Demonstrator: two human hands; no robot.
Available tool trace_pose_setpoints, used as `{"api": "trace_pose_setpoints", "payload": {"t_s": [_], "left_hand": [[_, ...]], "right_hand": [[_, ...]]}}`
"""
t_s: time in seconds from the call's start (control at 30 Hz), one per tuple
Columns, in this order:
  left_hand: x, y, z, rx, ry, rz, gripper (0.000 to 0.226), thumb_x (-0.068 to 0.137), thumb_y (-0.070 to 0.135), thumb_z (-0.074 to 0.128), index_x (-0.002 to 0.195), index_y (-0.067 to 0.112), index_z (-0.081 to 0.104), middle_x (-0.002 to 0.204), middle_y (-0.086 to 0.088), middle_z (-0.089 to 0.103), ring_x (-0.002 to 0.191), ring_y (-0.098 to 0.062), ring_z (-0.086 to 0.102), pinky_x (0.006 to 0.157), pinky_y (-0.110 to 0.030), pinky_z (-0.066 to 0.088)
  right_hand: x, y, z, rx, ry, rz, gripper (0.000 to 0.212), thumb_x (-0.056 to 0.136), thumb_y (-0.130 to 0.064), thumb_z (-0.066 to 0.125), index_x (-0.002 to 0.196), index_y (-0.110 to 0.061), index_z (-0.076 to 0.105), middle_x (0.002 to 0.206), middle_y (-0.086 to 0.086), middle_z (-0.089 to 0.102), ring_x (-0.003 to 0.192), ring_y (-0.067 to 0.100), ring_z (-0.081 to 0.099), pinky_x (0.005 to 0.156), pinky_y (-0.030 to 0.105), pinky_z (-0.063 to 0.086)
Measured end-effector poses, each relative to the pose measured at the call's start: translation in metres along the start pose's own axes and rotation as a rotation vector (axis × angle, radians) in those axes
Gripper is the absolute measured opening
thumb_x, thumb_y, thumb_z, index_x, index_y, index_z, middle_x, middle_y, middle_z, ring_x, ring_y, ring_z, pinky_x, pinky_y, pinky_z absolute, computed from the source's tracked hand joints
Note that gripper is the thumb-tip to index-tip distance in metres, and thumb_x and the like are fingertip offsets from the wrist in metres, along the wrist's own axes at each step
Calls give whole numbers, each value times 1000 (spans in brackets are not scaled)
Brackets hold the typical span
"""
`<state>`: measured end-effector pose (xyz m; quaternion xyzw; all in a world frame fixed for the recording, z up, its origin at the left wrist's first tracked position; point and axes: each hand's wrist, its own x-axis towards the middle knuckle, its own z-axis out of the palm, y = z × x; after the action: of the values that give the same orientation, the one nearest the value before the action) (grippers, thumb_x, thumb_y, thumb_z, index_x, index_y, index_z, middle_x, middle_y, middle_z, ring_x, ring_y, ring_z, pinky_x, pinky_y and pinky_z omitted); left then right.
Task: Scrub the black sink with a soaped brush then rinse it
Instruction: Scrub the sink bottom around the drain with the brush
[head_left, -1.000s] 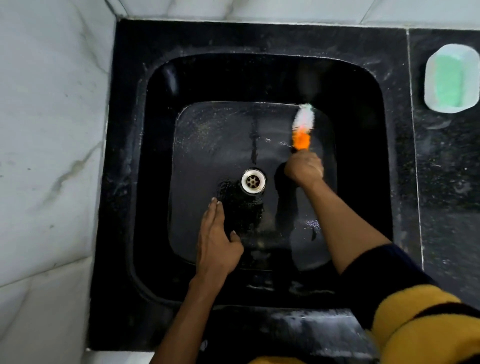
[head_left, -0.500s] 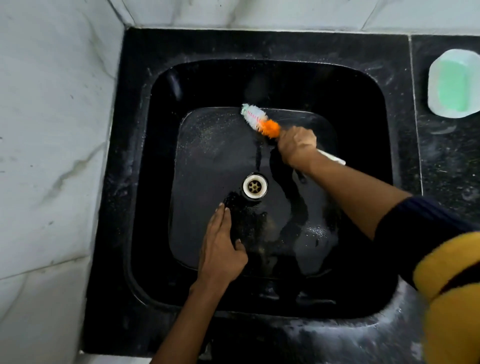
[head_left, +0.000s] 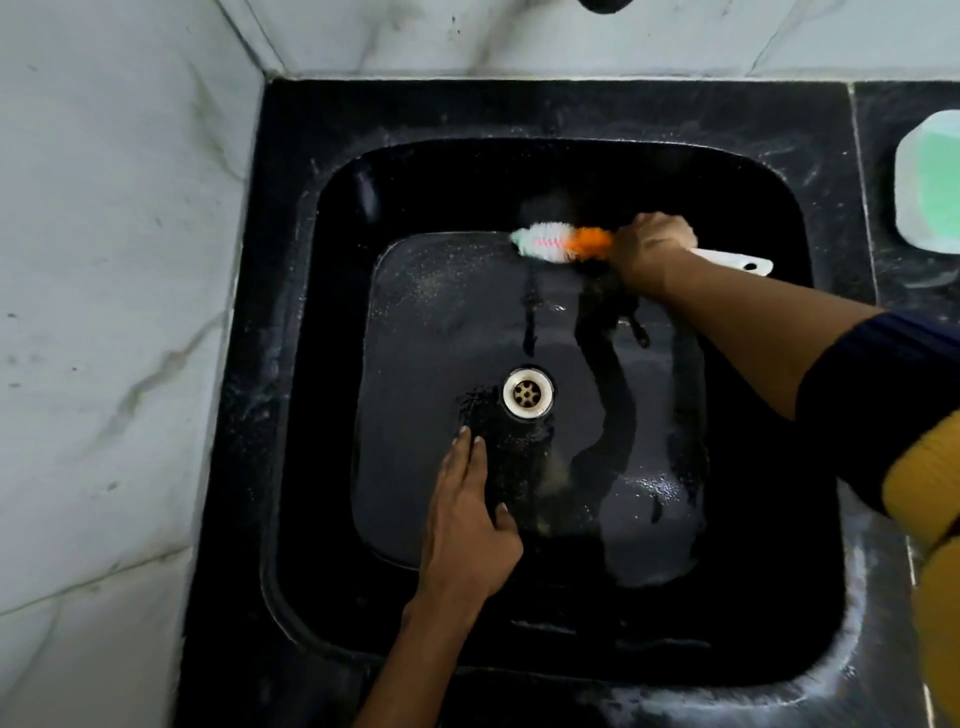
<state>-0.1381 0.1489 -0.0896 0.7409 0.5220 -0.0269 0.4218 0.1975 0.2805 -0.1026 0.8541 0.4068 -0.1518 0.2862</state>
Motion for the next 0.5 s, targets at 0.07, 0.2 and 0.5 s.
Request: {"api": "trace_pose_setpoints", "payload": {"t_s": [0.07,0.2,0.5], "left_hand": [[0,-1,0,4,6,-6,80,91,16,58,158,21,14,165,15,-1,150,-5,-1,120,-21,5],[-3,-3,-2,6,26,-11,79,89,15,59,157,19,19,165,13,3,151,-7,1,118,-17,2],[1,-7,1,-4,43,9,76,87,17,58,156,17,25,165,10,5,151,-10,5,120,-20,6]], "right_hand": [[-4,-32,-8,82,-12,-79,39,96,-20,42,130,-11,59,133,8,57,121,31,55,85,41,48],[-20,-95,-22,222,36,-244,39,98,-18,37,131,-10,57,136,9,55,123,30,54,90,41,47],[-37,-109,-47,609,102,-364,23,84,-25,54,91,-6,65,102,20,65,90,35,64,77,33,50]]}}
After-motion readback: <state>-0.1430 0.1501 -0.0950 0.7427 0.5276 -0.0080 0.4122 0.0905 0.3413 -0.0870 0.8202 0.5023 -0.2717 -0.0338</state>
